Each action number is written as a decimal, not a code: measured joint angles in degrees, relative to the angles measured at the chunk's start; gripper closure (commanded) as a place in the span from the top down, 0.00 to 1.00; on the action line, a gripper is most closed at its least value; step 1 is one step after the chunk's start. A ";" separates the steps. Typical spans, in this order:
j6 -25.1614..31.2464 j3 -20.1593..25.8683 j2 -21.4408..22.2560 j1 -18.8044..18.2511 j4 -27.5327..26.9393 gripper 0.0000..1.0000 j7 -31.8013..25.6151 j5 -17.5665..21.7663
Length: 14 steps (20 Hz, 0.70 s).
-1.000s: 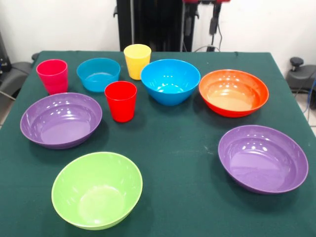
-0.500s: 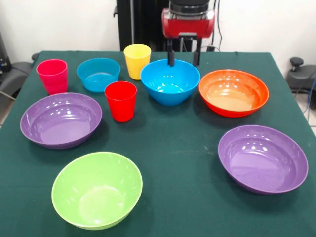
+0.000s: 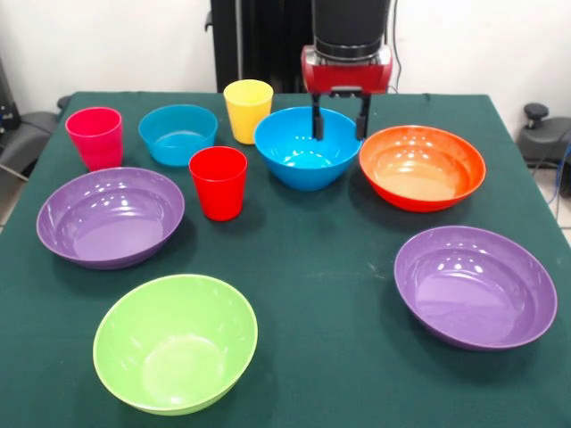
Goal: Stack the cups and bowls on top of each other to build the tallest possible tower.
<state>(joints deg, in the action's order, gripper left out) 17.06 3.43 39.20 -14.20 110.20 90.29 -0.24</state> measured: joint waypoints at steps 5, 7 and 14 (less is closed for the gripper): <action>0.00 -0.07 -1.67 1.24 -0.34 1.00 0.00 0.62; -0.01 -0.07 -2.10 1.70 -0.35 1.00 0.00 0.62; -0.01 -0.11 -2.40 2.61 -0.34 1.00 0.00 0.62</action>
<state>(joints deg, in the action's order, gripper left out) 17.05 3.32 36.79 -11.59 109.86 90.29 0.38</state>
